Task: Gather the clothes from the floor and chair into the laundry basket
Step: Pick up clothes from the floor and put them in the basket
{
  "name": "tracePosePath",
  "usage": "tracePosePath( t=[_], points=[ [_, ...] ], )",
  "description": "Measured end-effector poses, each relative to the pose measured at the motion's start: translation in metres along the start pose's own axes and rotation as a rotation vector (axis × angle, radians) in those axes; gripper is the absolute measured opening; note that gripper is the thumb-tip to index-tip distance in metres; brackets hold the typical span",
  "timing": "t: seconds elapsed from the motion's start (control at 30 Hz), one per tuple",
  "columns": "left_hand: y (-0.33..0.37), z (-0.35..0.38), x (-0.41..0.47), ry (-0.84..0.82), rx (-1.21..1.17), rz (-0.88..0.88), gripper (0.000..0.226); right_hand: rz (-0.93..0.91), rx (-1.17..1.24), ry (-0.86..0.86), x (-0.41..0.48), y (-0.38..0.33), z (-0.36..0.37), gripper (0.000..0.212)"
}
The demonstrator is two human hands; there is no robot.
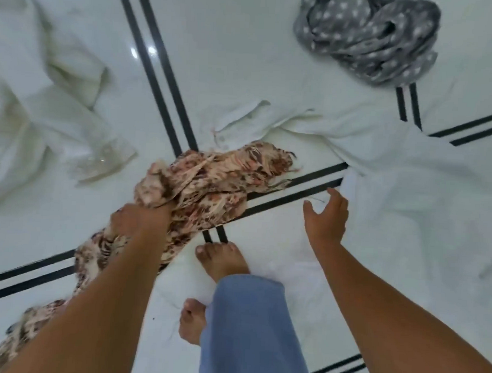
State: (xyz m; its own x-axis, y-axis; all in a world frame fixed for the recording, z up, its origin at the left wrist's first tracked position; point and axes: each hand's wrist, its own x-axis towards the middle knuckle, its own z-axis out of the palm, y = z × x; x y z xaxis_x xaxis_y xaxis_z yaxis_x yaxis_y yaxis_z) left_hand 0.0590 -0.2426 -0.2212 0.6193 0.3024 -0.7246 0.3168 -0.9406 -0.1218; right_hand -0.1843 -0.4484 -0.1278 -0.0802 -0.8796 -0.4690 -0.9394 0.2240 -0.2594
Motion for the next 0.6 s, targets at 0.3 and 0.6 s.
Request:
tracePosePath(
  t=[0.3,0.6],
  points=[
    [-0.026,0.112,-0.097,-0.338,0.359,0.392,0.049,0.543,-0.027,-0.148,0.068,0.084,0.008,0.103],
    [0.087,-0.008,-0.128,-0.268,-0.111,0.579,0.056,0.421,0.872,0.003,0.015,0.0,-0.042,0.042]
  ],
)
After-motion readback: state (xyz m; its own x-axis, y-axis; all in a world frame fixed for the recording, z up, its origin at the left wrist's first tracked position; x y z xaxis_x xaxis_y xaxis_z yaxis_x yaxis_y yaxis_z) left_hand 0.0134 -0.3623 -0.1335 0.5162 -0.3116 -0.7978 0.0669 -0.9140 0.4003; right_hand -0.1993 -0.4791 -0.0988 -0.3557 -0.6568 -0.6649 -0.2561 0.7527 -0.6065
